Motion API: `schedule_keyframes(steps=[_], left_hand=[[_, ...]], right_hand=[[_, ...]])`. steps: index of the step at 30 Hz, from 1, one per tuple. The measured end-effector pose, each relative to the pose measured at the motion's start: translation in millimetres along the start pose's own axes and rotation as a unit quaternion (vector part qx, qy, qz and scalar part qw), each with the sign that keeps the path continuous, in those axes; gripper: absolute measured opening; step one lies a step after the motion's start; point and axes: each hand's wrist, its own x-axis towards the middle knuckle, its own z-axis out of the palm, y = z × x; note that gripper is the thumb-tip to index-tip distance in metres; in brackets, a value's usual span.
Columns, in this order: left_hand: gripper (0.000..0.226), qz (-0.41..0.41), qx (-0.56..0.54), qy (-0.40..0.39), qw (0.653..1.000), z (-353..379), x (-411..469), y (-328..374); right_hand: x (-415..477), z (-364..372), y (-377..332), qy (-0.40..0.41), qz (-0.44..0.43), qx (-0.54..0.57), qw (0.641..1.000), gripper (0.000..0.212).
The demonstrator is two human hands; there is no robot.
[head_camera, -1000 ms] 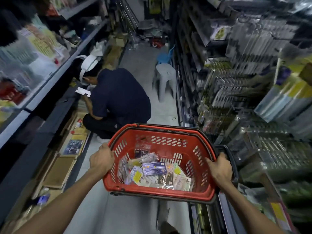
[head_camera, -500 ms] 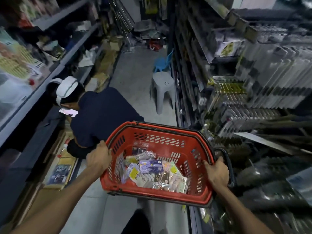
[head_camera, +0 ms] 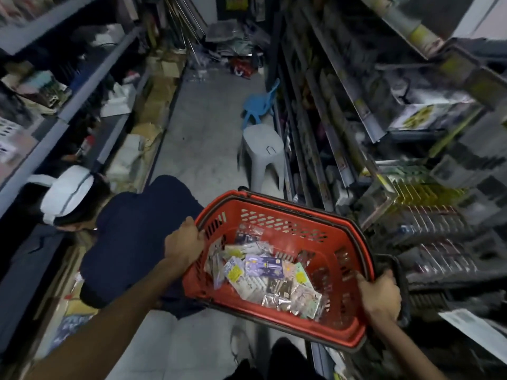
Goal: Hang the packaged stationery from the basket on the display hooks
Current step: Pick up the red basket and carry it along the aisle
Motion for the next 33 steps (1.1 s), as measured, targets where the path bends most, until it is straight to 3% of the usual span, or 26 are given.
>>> schedule_keyframes(steps=[7, 18, 27, 33], left_hand=[[0.024, 0.031, 0.018, -0.027, 0.999, 4.7, 112.2, 40.8], [0.033, 0.045, 0.067, -0.042, 0.996, -3.9, 279.5, 90.6], [0.032, 0.038, 0.090, -0.028, 0.995, -27.3, 410.8, 100.9], [0.027, 0.000, 0.086, -0.033, 0.996, -16.3, 518.1, 67.6]], right_hand=[[51.7, -5.8, -51.8, 0.006, 0.042, -0.001, 0.999, 0.054], [133.7, 20.2, -137.2, -0.053, 0.063, 0.041, 0.996, 0.055], [166.1, 65.7, -211.1, -0.112, 0.101, 0.072, 0.986, 0.057], [207.1, 108.7, -293.2, -0.135, 0.087, 0.058, 0.985, 0.055]])
